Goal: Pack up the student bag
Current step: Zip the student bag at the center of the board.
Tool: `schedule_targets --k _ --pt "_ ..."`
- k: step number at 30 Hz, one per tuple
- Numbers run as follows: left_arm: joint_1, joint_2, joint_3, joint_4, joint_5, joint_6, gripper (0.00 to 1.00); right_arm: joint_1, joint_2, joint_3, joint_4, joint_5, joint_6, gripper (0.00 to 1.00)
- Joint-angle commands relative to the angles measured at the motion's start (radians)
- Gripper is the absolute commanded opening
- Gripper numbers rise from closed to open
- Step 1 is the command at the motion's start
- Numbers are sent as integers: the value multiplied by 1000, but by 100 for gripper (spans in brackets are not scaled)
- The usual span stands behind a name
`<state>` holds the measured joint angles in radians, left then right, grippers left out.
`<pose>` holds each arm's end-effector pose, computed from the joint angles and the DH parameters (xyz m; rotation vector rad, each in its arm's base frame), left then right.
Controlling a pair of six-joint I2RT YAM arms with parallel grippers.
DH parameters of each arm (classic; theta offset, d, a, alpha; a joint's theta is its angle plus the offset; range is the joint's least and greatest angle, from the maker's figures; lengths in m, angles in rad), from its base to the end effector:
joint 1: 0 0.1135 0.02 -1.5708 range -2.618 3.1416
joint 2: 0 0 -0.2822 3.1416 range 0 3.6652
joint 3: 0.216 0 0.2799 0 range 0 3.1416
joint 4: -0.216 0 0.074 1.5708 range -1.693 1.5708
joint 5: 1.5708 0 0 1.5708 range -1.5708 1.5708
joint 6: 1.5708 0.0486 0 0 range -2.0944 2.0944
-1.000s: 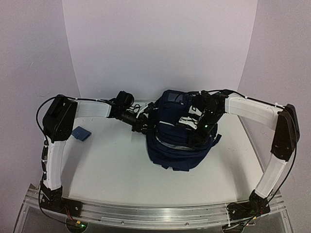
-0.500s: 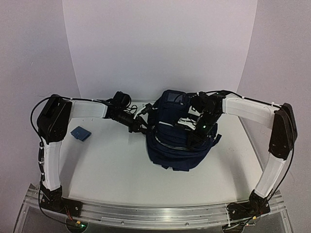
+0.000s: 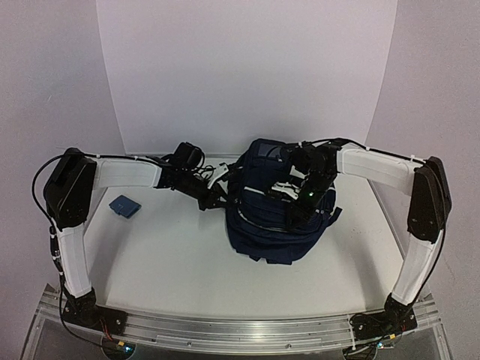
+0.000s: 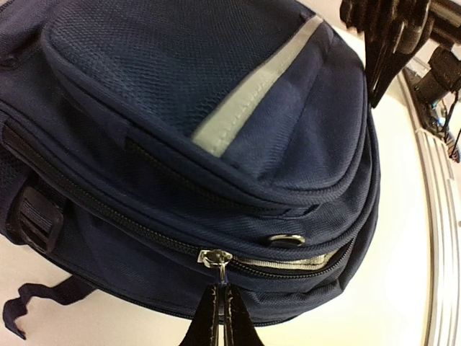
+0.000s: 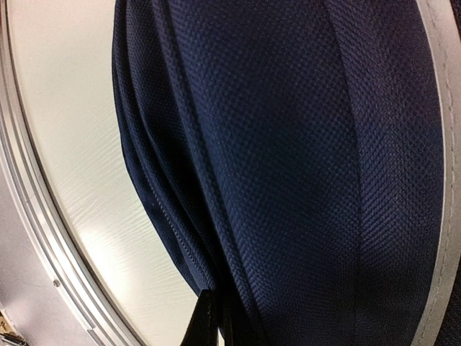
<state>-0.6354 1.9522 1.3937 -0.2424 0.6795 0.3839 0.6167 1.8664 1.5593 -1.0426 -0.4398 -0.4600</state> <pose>0.3573 -0.3015 0.2011 1.4128 1.8512 -0.9255 0.3199 0.2522 0.2429 -1.5398 2.4390 0.6676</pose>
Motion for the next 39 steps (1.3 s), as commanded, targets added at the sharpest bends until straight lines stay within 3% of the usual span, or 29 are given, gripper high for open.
schedule_targets --k 1,9,17,19,24,26,33,39 --pt "-82 -59 -51 -3 -33 -33 0 0 36 60 37 -43 59 0" --pt "-174 -173 -180 85 -74 -100 0 0 50 64 46 -50 74 0" --pt "-179 -290 -284 105 -94 -159 0 0 61 74 55 -68 82 0" --pt "-177 -325 -343 196 -156 -189 1 0 62 76 55 -76 84 0" --pt "-93 -355 -375 261 -187 -207 45 0 42 46 55 -73 75 0" --pt "-61 -330 -367 280 -179 -154 55 0 32 36 55 -78 75 0" --pt "6 -215 -290 278 -81 87 61 0 -4 -1 53 -88 72 0" --pt "8 -107 -157 196 -24 162 59 0 -14 -23 52 -92 65 0"
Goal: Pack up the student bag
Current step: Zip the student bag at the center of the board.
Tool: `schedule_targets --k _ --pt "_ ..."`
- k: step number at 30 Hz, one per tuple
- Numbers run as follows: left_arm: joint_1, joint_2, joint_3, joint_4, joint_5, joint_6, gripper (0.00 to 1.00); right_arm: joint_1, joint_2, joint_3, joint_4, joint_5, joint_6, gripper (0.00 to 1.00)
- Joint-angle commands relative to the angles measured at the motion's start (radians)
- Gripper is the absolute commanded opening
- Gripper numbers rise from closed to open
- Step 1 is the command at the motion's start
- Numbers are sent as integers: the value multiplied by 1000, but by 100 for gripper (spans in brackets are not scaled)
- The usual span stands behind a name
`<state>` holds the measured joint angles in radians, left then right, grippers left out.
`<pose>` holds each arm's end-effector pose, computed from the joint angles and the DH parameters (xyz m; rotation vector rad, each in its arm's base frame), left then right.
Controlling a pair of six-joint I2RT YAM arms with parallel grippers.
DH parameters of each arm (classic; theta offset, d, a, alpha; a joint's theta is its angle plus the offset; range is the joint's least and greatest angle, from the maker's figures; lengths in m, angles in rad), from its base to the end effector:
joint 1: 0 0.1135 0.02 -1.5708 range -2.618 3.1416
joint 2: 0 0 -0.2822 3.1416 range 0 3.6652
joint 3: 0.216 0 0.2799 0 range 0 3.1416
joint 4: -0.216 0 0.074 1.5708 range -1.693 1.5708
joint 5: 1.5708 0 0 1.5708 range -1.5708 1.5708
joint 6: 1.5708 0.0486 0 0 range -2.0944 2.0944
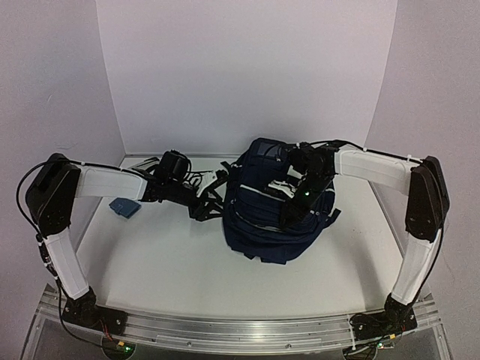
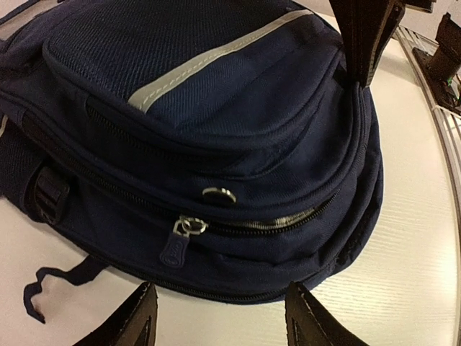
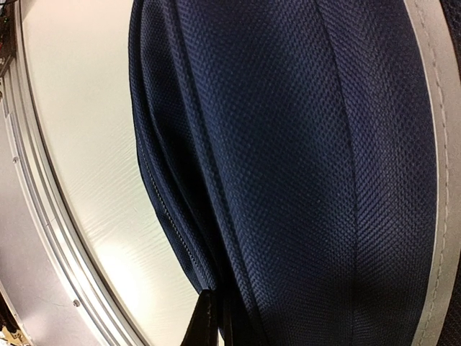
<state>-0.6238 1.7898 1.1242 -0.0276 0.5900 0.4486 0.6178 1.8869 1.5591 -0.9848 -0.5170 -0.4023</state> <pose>0.3262 -0.2681 0.1942 1.3998 1.7386 -0.7596 0.3248 0.2603 0.2381 -1.4716 2.4309 0.7862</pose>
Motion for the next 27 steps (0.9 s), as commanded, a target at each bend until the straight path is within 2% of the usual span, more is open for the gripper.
schedule_targets --k 1,8,13,17,21,27 --pt "-3 72 126 -21 71 101 59 -1 -37 -26 -6 -15 6 0" --pt "-3 186 235 -81 134 133 53 0 -41 -30 -8 -18 0 0" --pt "7 208 248 -99 188 142 45 -1 -42 -30 -10 -23 -2 0" --pt "7 206 239 -114 192 150 34 -1 -41 -32 -8 -22 -3 0" --pt "8 203 236 -142 167 157 13 -1 -37 -30 -9 -19 -4 0" --pt "8 181 226 -150 140 127 1 -1 -29 -14 -8 -15 2 0"
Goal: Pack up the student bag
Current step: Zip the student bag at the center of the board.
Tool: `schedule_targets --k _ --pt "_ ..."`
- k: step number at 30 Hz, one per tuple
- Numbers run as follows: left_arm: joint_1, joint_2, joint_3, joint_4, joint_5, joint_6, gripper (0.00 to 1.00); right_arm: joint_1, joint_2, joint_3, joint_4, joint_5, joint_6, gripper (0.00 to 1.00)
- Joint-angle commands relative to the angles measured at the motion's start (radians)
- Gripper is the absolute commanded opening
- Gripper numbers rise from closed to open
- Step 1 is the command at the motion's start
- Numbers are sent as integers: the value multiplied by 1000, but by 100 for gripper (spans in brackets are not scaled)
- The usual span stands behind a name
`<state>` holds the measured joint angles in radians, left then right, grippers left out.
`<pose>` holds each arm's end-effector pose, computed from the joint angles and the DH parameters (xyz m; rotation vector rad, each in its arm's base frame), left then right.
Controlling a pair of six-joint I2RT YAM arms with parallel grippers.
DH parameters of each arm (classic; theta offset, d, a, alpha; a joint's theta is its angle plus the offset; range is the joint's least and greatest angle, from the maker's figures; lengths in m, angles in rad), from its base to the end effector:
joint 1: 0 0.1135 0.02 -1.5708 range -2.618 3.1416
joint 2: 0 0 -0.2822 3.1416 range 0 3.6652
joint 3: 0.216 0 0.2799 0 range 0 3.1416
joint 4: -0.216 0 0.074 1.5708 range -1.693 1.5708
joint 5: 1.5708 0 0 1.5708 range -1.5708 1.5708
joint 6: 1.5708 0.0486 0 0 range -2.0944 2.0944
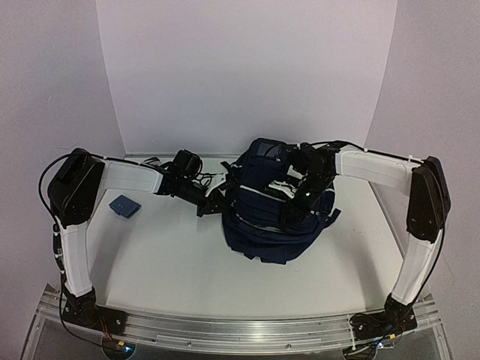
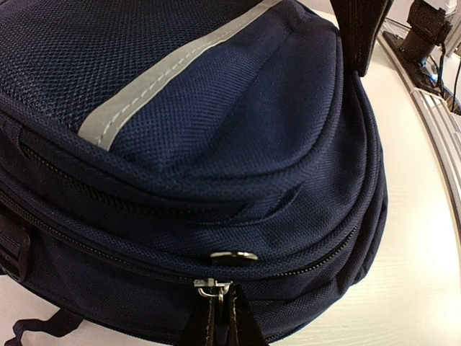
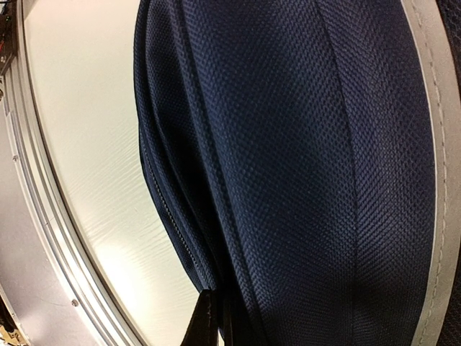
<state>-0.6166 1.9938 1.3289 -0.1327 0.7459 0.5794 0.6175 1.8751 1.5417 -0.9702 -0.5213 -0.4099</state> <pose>0.3600 -0.2956 0.1709 1.5558 1.6503 -0.8932 0.3229 0.2590 0.2379 -1.4781 2.4134 0.7896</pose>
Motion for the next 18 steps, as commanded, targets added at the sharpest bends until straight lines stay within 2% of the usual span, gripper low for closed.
schedule_targets --k 1,11,18 --pt "1 -35 16 -45 -28 -15 0 -1 -17 6 -22 -10 12 0" --pt "-11 -209 -102 -11 -104 -157 0 -1 33 40 -1 -4 47 0" --pt "-119 -263 -125 -43 -208 -225 0 -1 75 109 16 -43 87 0"
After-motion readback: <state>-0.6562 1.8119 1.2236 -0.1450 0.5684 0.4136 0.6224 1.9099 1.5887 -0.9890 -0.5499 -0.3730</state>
